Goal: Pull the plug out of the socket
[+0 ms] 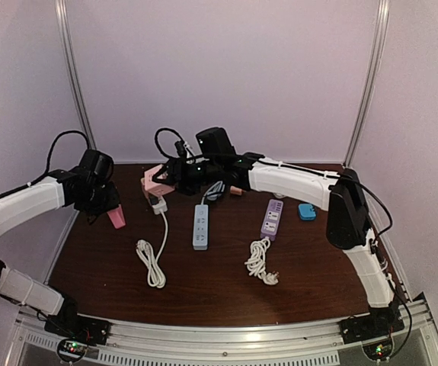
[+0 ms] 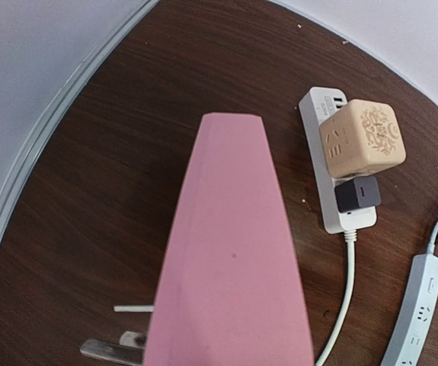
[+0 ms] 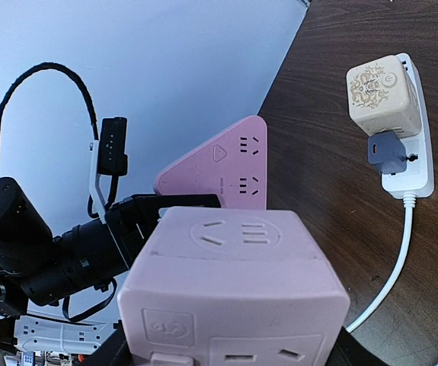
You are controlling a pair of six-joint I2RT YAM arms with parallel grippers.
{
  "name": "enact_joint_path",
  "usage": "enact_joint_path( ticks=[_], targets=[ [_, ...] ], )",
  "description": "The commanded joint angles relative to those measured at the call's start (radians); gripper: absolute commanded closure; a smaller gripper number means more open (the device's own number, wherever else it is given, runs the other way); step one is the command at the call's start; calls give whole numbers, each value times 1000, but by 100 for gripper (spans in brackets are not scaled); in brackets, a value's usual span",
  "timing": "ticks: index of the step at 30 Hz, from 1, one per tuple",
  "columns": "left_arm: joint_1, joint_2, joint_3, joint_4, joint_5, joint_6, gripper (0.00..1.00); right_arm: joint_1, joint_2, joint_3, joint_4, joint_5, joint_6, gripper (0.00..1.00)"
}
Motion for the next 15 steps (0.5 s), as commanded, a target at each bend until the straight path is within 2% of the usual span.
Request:
enact_joint_path(
  ticks=[1,6,9,13,15],
  targets=[
    [29,-44,-22,111,21,33,100,-14,-98,-46,42,-7,-24,100],
    [172,-23,-87,293,265,98,100,-67,-167,-190,81,-1,-40,100],
    [234,37,-77,361,398,132,100,-107,-204,-272,98,-6,-50,100],
    [283,126,-29,384,427,170,100,-148,-261,-361,71,29,-109,100],
    [289,177,35,325,363,221,100,-164,-290,-388,27,67,-149,99]
  ],
)
